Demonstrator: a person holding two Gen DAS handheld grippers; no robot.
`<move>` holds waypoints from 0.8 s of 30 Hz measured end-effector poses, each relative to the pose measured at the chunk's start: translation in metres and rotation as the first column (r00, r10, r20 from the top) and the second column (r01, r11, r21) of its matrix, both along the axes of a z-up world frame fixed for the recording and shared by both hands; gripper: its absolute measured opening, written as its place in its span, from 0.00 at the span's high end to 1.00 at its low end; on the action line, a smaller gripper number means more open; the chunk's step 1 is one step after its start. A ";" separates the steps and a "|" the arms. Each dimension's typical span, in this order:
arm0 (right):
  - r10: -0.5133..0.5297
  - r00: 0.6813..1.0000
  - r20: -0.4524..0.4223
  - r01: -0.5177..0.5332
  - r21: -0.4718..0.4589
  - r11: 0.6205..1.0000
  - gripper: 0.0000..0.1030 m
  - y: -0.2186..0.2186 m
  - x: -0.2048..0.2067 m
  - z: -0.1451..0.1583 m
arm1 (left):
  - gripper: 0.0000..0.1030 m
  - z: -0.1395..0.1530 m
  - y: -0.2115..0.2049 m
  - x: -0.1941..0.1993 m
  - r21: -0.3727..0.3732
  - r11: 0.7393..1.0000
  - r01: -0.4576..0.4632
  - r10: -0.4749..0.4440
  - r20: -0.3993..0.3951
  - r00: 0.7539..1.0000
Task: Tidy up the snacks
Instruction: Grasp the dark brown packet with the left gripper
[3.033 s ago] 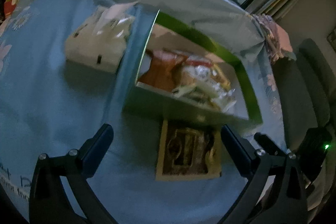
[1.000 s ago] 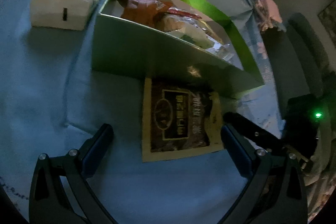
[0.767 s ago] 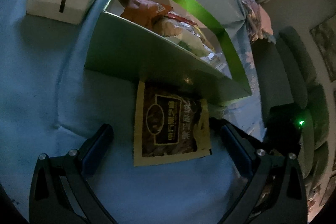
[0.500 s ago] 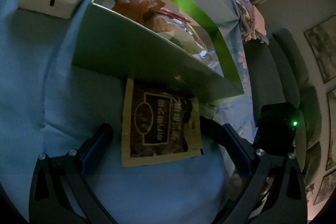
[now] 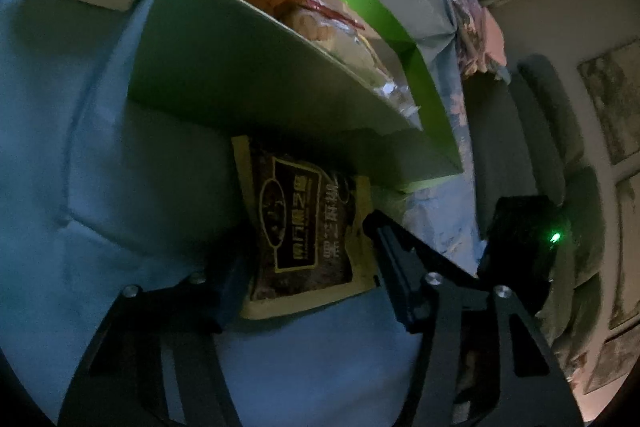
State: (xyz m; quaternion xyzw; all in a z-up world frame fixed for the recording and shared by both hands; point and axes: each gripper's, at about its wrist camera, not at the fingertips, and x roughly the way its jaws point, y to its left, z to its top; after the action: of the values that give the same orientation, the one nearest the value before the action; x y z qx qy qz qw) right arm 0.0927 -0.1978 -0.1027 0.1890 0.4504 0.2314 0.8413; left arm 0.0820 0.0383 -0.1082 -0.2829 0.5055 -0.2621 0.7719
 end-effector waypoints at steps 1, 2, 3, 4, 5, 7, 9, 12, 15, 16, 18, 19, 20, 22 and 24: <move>-0.003 1.000 0.001 0.003 -0.008 1.000 0.82 0.001 0.001 -0.001 | 0.44 0.001 -0.001 -0.001 0.003 1.000 0.004 -0.004 0.005 1.000; -0.004 1.000 0.007 0.004 -0.014 1.000 0.86 0.002 0.000 -0.002 | 0.48 0.002 -0.001 -0.001 0.002 1.000 0.004 -0.004 0.004 1.000; -0.002 1.000 0.015 0.002 -0.016 1.000 0.93 0.003 -0.001 -0.002 | 0.53 0.001 -0.001 -0.001 0.003 1.000 0.004 -0.004 0.000 1.000; 0.004 1.000 0.021 -0.004 -0.008 1.000 0.97 0.004 -0.002 -0.001 | 0.56 0.000 -0.002 0.000 0.008 1.000 0.000 0.000 -0.006 1.000; 0.012 1.000 0.028 -0.012 -0.001 1.000 0.97 0.006 -0.003 0.000 | 0.60 -0.001 -0.001 0.000 0.013 1.000 -0.004 0.004 -0.009 1.000; 0.020 0.999 0.039 -0.020 -0.009 1.000 0.97 0.010 -0.004 0.001 | 0.63 -0.001 0.000 0.000 0.013 1.000 -0.007 0.007 -0.012 1.000; 0.023 0.999 0.039 -0.023 0.001 1.000 0.97 0.011 -0.005 0.001 | 0.66 0.000 0.001 0.000 0.010 1.000 -0.009 0.009 -0.013 1.000; 0.028 0.999 0.040 -0.028 0.016 0.999 0.97 0.013 -0.006 0.002 | 0.68 0.001 0.000 -0.001 0.014 1.000 -0.004 0.004 -0.009 1.000; 0.027 0.999 0.040 -0.028 0.032 0.999 0.97 0.011 -0.007 0.003 | 0.69 0.004 -0.001 -0.002 0.009 1.000 0.002 -0.002 0.002 1.000; 0.023 0.999 0.043 -0.024 0.032 0.999 0.97 0.011 -0.008 0.004 | 0.71 0.006 -0.001 -0.003 0.008 1.000 0.004 -0.004 0.011 1.000; 0.018 0.999 0.048 -0.020 0.049 0.999 0.97 0.008 -0.009 0.006 | 0.76 0.010 -0.001 -0.005 0.008 1.000 0.005 -0.005 0.029 1.000; 0.016 0.999 0.050 -0.019 0.054 0.998 0.98 0.009 -0.011 0.007 | 0.76 0.013 0.000 -0.006 0.006 1.000 0.003 -0.003 0.038 0.999; 0.014 0.999 0.053 -0.017 0.063 0.998 0.98 0.007 -0.012 0.009 | 0.76 0.015 0.001 -0.007 0.002 1.000 0.003 -0.003 0.045 0.999; 0.014 0.998 0.062 -0.019 0.072 0.997 0.98 0.006 -0.014 0.013 | 0.80 0.018 0.003 -0.009 0.005 1.000 -0.005 0.004 0.057 0.998; 0.016 0.997 0.073 -0.022 0.081 0.996 0.98 0.006 -0.017 0.017 | 0.81 0.019 0.005 -0.011 -0.002 1.000 -0.007 0.007 0.061 0.998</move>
State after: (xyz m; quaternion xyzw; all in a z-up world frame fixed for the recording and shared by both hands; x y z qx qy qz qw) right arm 0.0754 -0.1923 -0.0855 0.2106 0.4116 0.2644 0.8464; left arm 0.0713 0.0434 -0.0888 -0.2773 0.4803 -0.2686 0.7876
